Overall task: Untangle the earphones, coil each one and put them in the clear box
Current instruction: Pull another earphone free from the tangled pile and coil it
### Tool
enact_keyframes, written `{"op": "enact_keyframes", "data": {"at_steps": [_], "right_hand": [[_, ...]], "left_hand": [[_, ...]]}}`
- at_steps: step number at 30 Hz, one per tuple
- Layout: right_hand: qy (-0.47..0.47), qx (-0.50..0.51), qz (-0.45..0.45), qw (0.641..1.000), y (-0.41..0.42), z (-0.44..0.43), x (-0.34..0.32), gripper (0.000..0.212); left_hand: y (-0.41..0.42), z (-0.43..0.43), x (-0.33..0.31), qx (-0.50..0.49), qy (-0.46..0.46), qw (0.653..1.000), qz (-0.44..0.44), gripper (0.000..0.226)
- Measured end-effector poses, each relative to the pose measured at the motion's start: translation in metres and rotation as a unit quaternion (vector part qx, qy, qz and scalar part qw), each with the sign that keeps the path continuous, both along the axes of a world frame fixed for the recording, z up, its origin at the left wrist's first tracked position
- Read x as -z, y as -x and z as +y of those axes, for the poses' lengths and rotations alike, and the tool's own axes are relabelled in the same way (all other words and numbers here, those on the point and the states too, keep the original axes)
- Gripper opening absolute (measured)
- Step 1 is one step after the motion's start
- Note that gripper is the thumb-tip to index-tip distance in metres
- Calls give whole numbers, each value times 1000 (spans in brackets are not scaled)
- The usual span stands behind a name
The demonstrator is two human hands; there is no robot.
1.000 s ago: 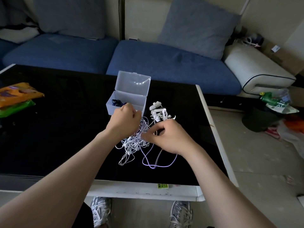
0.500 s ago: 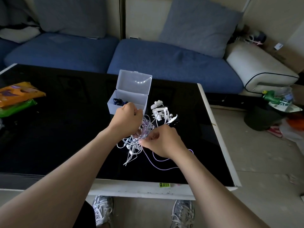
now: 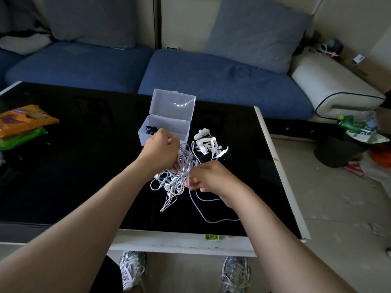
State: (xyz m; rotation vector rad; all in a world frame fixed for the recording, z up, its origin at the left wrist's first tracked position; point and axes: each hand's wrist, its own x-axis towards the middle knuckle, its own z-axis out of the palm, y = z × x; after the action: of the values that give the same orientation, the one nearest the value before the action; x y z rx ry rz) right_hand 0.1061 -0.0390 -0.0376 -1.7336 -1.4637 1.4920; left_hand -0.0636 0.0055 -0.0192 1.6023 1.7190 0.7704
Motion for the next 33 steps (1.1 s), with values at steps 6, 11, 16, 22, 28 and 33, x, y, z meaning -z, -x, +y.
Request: {"op": "enact_keyframes", "data": {"at_steps": [6,11,16,22,28,33], "right_hand": [[50,122,31,991,-10,2,-26,27],[-164,211,31,963,-14,9,-22,35],[-297,166,13,940,-17,6,-23,34],[-315,131,49,938,-15,2,-29,36],[-340,239,189,890,-11,0,-49,34],[-229,383,307,841,-21,-4,-66,23]], "left_hand": [[1,-1,1,62,-22,996,58,17],[4,-1,8,99,-5,990,101,22],[0,-1,7,92,38,989,108,37],[-4,-7,-3,227,15,974,11,28],[-5,-6,6,245,16,962,121,17],[1,-2,14,206,39,963,170,24]]}}
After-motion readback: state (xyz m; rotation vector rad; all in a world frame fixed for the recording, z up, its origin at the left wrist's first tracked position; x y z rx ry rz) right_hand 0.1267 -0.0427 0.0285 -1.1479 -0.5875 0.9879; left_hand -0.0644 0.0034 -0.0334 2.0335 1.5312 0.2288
